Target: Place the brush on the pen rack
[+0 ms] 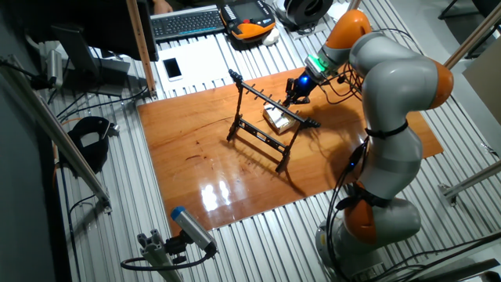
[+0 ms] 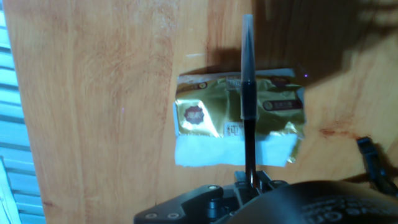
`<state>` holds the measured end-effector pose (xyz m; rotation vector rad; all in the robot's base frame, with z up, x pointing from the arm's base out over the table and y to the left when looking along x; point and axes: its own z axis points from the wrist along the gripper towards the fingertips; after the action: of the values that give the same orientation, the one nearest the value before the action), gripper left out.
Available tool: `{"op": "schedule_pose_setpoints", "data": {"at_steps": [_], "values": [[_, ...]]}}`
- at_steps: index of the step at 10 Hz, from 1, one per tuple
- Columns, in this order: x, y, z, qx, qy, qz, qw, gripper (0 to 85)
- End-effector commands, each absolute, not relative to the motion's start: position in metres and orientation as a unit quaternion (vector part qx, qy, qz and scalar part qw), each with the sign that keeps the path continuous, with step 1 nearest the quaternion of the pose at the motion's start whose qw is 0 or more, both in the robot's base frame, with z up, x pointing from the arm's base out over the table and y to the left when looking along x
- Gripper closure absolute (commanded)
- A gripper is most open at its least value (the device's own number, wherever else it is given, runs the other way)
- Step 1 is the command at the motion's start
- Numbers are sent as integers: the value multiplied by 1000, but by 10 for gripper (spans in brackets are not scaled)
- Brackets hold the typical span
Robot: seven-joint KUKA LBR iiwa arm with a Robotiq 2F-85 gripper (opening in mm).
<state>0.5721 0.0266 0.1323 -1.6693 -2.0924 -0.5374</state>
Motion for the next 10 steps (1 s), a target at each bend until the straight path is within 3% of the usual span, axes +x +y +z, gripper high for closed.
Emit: {"op": "schedule_pose_setpoints", "data": {"at_steps": [1,4,10], "values": [[574,26,126,-598,-751,-196,202,850],[576,27,108,-597,-749,-208,200,850],[567,23,132,-597,-743,-214,212,850]]}}
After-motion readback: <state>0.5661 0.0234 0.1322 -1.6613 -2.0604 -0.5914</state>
